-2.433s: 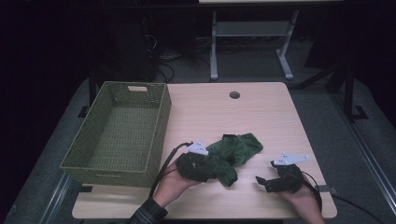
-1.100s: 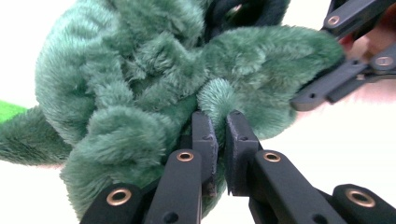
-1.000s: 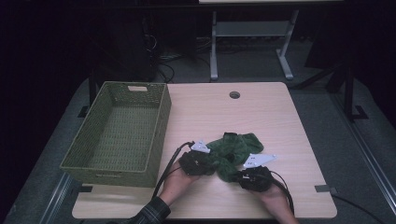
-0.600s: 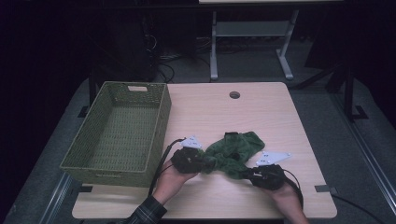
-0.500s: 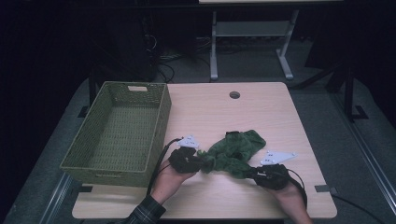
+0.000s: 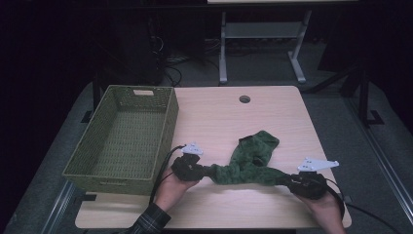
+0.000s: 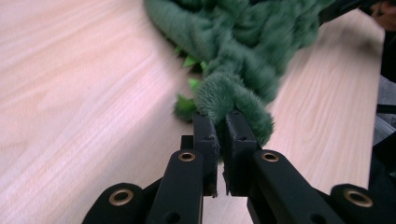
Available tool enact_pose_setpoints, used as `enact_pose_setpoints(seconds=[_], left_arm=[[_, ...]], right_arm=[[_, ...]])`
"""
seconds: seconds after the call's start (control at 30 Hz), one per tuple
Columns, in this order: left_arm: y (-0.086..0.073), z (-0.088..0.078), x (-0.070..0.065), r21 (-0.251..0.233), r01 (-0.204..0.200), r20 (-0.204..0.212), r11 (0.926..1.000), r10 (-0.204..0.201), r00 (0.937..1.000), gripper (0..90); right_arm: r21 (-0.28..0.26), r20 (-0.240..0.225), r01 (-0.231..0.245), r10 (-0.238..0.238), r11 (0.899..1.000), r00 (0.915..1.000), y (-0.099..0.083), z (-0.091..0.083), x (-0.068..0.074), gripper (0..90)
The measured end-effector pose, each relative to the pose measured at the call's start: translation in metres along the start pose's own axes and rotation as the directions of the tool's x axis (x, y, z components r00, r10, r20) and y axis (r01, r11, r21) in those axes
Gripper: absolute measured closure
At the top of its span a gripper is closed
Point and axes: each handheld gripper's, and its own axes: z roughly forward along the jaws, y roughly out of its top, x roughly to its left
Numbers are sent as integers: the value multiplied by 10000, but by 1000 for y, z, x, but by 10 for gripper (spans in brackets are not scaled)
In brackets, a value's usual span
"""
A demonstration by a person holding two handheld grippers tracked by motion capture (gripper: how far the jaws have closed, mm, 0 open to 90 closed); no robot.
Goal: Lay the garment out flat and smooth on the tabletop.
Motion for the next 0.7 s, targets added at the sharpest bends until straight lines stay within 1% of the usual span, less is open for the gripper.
enact_pose_setpoints(seconds=[0.07, 0.1, 0.13, 0.2, 0.27, 0.3, 0.37, 0.4, 0.43, 0.47, 0.53, 0.6, 0.63, 0.67, 0.7], left_arm=[[-2, 4, 2, 229, 151, -3, 9996, -150, 9999, 853], [-3, 6, 3, 316, 156, -17, 9994, -156, 9999, 853], [-4, 9, 4, 389, 224, -37, 9990, -223, 9997, 852], [-6, 13, 5, 478, 243, -50, 9986, -241, 9997, 847], [-6, 13, 4, 475, 222, -75, 9986, -219, 9997, 828], [-5, 11, 3, 430, 209, -72, 9989, -206, 9998, 805], [-3, 6, 0, 302, 118, -350, 9995, -107, 9993, 708], [-1, 3, 0, 259, 68, -391, 9996, -58, 9992, 671], [1, -1, -1, 101, 51, -394, 9999, -47, 9992, 631], [3, -5, -3, -127, 71, -439, 9999, -77, 9990, 617], [7, -13, -6, -366, 3, -507, 9993, -22, 9987, 601], [10, -19, -9, -551, -132, -540, 9984, 102, 9985, 609], [12, -21, -10, -567, -225, -476, 9981, 198, 9987, 629], [13, -22, -11, -625, -260, -276, 9977, 244, 9993, 710], [13, -22, -13, -621, -267, -68, 9977, 264, 9996, 777]], right_arm=[[114, 66, -131, 131, 9998, 9999, -5, -3, -6, 786], [217, 108, -289, 287, 9993, 9995, -7, -4, -7, 786], [357, 168, -351, 346, 9987, 9993, -9, -4, -9, 785], [584, 275, -339, 323, 9977, 9991, -11, -1, -12, 784], [622, 250, -353, 338, 9974, 9991, -10, 0, -11, 750], [593, 263, -342, 327, 9977, 9991, -10, 0, -11, 708], [515, 379, -320, 301, 9982, 9988, -9, 0, -10, 630], [438, 523, -293, 270, 9986, 9983, -9, -2, -10, 608], [377, 551, -342, 320, 9987, 9980, -9, -3, -10, 585], [266, 660, -313, 295, 9992, 9974, -8, -5, -11, 571], [-27, 752, -263, 265, 9996, 9968, -6, -11, -11, 571], [-279, 799, -162, 184, 9995, 9966, -3, -16, -9, 595], [-437, 822, -53, 89, 9990, 9966, -2, -19, -7, 629], [-502, 723, -6, 42, 9987, 9974, 0, -21, -5, 695], [-584, 645, 153, -115, 9982, 9979, 1, -22, -3, 747]])
